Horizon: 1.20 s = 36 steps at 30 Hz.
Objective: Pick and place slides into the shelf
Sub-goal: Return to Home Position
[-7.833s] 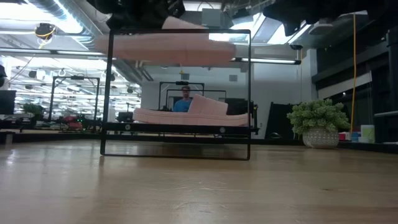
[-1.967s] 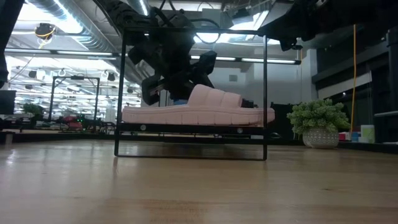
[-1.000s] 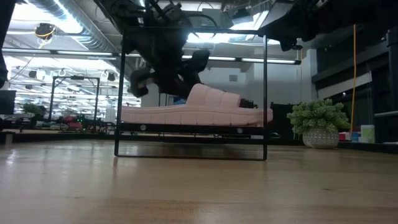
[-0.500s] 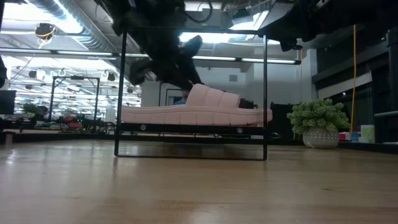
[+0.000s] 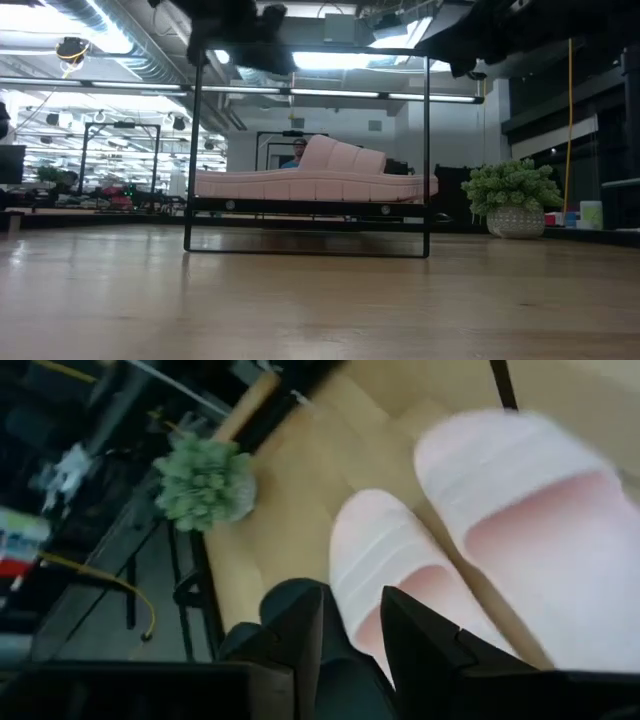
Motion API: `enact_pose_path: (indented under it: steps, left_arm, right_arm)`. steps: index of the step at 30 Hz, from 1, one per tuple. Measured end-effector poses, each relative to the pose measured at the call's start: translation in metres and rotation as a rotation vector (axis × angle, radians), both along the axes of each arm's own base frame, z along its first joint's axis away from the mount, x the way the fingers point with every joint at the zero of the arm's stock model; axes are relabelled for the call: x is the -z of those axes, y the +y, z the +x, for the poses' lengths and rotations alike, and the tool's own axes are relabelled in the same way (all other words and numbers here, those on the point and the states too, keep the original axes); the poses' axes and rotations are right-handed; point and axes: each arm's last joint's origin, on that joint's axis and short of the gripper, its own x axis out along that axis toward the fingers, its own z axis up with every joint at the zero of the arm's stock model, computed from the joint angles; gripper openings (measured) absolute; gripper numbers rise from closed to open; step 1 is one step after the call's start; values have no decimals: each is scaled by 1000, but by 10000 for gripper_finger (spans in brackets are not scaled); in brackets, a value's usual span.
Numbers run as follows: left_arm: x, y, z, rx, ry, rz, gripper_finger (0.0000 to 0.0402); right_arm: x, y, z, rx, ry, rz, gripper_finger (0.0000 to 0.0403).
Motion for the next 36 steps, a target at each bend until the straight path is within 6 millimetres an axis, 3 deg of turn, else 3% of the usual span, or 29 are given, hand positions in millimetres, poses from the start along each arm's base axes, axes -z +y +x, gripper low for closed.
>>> enact_pose_path:
  steps: [7, 12, 20, 29, 36]
  left_arm:
    - [-20, -2, -28, -155, -41, -205, 58]
    - [-24, -3, -41, -169, -64, -223, 7]
    - [-10, -5, -64, -230, -118, -267, 2]
    - [2, 5, -108, -389, -356, -316, 1]
    - [11, 8, -142, -414, -523, -378, 0]
  right_arm:
    - [-10, -2, -7, -5, -52, -43, 7]
    - [-19, -5, -21, 3, -66, -40, 7]
    - [-26, -7, -44, 7, -49, -57, 7]
    - [-37, -22, -74, 81, -85, -37, 7]
    - [-38, -25, -79, 56, -85, -40, 7]
